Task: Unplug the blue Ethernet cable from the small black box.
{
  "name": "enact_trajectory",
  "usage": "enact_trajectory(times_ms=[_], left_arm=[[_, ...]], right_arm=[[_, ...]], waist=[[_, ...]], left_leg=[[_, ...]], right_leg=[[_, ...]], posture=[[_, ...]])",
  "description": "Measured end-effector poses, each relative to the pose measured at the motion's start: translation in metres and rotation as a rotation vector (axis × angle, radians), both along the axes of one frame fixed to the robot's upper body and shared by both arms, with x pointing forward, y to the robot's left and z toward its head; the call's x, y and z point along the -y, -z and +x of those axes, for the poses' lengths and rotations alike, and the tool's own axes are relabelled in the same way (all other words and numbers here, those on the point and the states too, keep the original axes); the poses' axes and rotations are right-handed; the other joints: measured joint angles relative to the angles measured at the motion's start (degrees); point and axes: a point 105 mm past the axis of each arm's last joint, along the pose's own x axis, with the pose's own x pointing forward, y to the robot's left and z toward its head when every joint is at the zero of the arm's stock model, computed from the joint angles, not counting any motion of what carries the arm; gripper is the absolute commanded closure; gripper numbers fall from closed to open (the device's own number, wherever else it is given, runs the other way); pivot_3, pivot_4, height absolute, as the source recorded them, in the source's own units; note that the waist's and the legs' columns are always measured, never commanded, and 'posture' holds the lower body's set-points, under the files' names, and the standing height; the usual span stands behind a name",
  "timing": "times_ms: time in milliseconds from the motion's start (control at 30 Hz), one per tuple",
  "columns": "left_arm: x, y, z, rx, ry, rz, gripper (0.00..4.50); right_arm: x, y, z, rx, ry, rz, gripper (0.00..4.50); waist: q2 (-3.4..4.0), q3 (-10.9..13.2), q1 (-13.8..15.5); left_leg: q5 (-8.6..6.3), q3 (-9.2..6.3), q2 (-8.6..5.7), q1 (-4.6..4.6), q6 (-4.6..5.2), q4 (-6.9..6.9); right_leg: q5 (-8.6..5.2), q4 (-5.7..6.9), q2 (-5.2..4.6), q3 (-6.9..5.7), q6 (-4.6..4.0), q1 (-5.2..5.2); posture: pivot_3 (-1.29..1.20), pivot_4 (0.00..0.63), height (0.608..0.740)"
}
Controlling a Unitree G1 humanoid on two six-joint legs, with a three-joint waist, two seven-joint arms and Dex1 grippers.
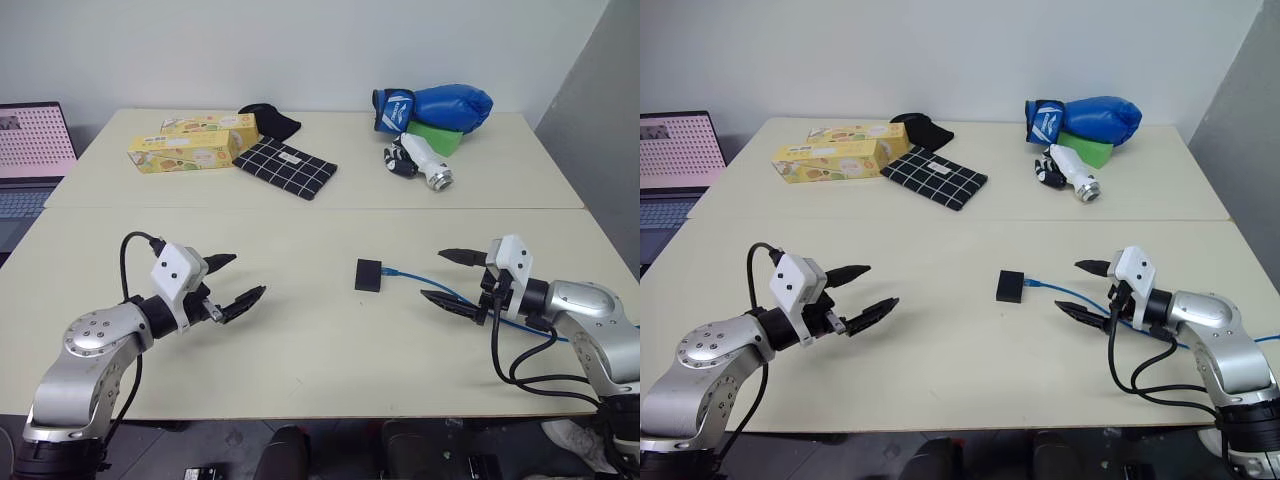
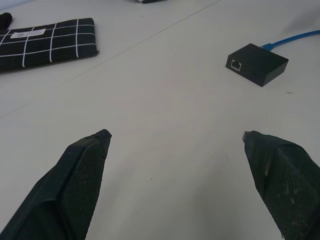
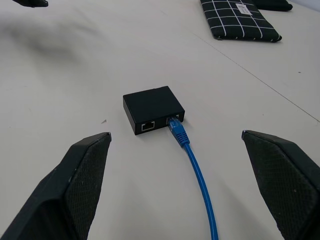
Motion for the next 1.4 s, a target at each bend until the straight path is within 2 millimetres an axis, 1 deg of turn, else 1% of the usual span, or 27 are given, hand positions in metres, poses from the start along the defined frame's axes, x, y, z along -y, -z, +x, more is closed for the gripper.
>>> enact_trajectory(times_ms=[133,433,533,600,700,900,1000,1033,1067,1200,1233,1300,1400], left_arm=[[0.005,-0.002,-0.004,0.003,0.034,-0.007,0.00],[0.003,0.001,-0.005,-0.018,0.022,0.016,0.00],[0.005,0.001,-0.005,-0.020,0.026,0.018,0.00],[0.009,0.001,-0.006,-0.027,0.040,0.018,0.00],[0.013,-0.001,-0.007,-0.034,0.051,0.013,0.00],[0.026,-0.001,-0.008,-0.047,0.152,0.051,0.00],[0.032,-0.003,-0.008,-0.059,0.197,0.042,0.00],[0.036,-0.004,-0.009,-0.066,0.225,0.041,0.00],[0.038,-0.005,-0.009,-0.065,0.237,0.040,0.00],[0.041,-0.007,-0.009,-0.064,0.263,0.045,0.00],[0.042,-0.007,-0.009,-0.064,0.270,0.047,0.00],[0.043,-0.007,-0.009,-0.065,0.271,0.048,0.00],[0.042,-0.006,-0.009,-0.065,0.267,0.049,0.00]], right_arm=[[-0.001,-0.001,-0.001,0.003,-0.005,-0.001,0.05],[-0.001,0.000,-0.001,-0.004,0.000,-0.005,0.05],[0.001,0.003,0.000,-0.006,0.009,-0.017,0.05],[0.003,0.007,0.002,-0.013,0.021,-0.031,0.05],[0.001,0.010,0.004,-0.018,0.022,-0.043,0.05],[-0.006,0.023,0.022,-0.043,0.063,-0.094,0.05],[-0.015,0.029,0.033,-0.055,0.045,-0.106,0.05],[-0.023,0.031,0.040,-0.053,0.024,-0.116,0.05],[-0.025,0.032,0.042,-0.053,0.015,-0.117,0.05],[-0.041,0.041,0.059,-0.062,-0.049,-0.164,0.05],[-0.044,0.043,0.063,-0.063,-0.071,-0.176,0.22],[-0.045,0.047,0.067,-0.066,-0.094,-0.206,0.60],[-0.046,0.048,0.071,-0.067,-0.118,-0.220,1.36]], waist=[[0.00,0.0,0.0],[-0.01,0.0,0.0],[-0.01,0.0,0.0],[-0.01,0.0,0.0],[0.00,0.0,0.0],[0.03,0.0,-0.1],[0.04,0.1,-0.2],[0.05,0.1,-0.2],[0.06,0.1,-0.2],[0.06,0.1,-0.3],[0.07,0.1,-0.2],[0.07,0.1,-0.2],[0.07,0.1,-0.1]], left_leg=[[0.00,0.00,0.00,0.00,0.00,0.00],[0.00,0.00,-0.01,0.00,0.00,0.00],[0.00,0.00,-0.01,0.00,0.00,0.00],[0.00,0.00,-0.01,0.00,0.00,0.00],[0.00,0.00,-0.01,0.00,0.00,0.00],[0.00,0.03,-0.04,-0.01,0.00,-0.01],[0.00,0.06,-0.05,0.00,0.00,-0.01],[0.00,0.09,-0.06,0.01,0.00,-0.01],[0.00,0.08,-0.07,0.00,0.00,-0.01],[0.00,0.10,-0.07,0.00,0.00,-0.01],[0.00,0.10,-0.05,-0.01,0.00,-0.02],[0.00,0.10,-0.04,-0.02,0.00,-0.02],[0.00,0.08,-0.03,-0.06,0.00,-0.01]], right_leg=[[0.00,0.00,0.00,0.01,0.00,0.00],[0.00,-0.01,0.00,0.00,0.00,0.00],[0.00,-0.01,0.00,-0.01,0.00,0.01],[0.00,-0.01,0.00,0.00,0.00,0.01],[0.00,-0.01,0.00,0.00,0.00,0.00],[0.00,-0.02,0.04,0.00,0.00,-0.02],[0.00,-0.02,0.04,-0.01,0.00,-0.03],[0.00,-0.01,0.06,-0.01,0.00,-0.03],[0.00,-0.01,0.06,-0.02,0.00,-0.03],[0.00,0.00,0.07,-0.02,0.00,-0.08],[0.00,-0.01,0.07,-0.03,0.00,-0.08],[0.00,-0.01,0.05,-0.02,-0.01,-0.11],[0.01,-0.01,0.00,-0.03,0.00,-0.12]], posture=[[0.00,0.150,0.740],[0.00,0.150,0.740],[0.00,0.150,0.740],[0.00,0.150,0.740],[0.00,0.150,0.740],[0.00,0.150,0.740],[0.00,0.150,0.740],[0.00,0.150,0.740],[0.00,0.150,0.740],[0.00,0.150,0.740],[0.00,0.150,0.740],[0.00,0.150,0.740],[0.00,0.150,0.740]])
